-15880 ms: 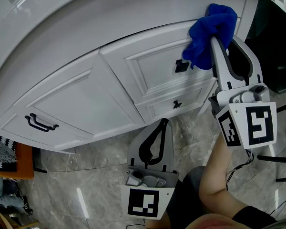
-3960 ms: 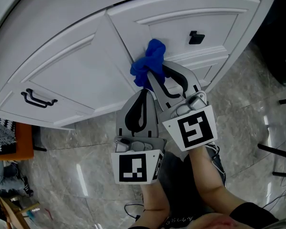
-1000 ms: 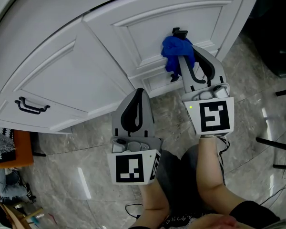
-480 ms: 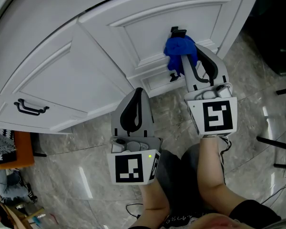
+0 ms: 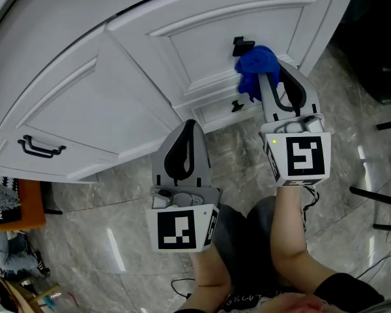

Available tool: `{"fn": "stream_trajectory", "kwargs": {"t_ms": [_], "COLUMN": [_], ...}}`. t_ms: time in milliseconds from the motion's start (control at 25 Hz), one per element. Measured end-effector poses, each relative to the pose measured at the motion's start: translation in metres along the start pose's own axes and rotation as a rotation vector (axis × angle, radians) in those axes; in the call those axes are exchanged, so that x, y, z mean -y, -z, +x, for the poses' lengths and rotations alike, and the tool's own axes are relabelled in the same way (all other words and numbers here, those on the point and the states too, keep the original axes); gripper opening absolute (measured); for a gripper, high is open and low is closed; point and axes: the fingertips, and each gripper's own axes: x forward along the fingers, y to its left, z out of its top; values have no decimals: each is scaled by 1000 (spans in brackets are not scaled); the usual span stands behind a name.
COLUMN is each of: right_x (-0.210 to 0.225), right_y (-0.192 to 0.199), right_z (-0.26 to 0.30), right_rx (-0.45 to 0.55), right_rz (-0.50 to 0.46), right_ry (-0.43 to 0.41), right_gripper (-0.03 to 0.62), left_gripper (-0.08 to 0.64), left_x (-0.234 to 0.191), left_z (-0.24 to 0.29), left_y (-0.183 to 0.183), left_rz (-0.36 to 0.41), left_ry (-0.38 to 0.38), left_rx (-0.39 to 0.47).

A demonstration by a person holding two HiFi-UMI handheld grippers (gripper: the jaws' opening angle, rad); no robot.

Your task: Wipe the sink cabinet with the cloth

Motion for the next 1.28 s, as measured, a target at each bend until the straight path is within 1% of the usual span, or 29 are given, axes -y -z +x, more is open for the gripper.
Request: {"fn": "stream_trajectory", "kwargs": {"t_ms": [320,680,1280], "right_x": [20,26,48], "right_y": [6,7,14], "right_z": [-3,-4,-8], "right_rx": [-1,7,-3], "right_rz": [52,63,78], "right_ry": [50,62,123], "right_gripper": [80,80,80], "left_gripper": [5,5,5], "left_x": [2,5,7], "left_z": [3,7,9], "left_y": [2,4,6], "left_rz": [4,9,9], "left_ry": [5,9,16], "left_rx": [-5,-13,-15]}}
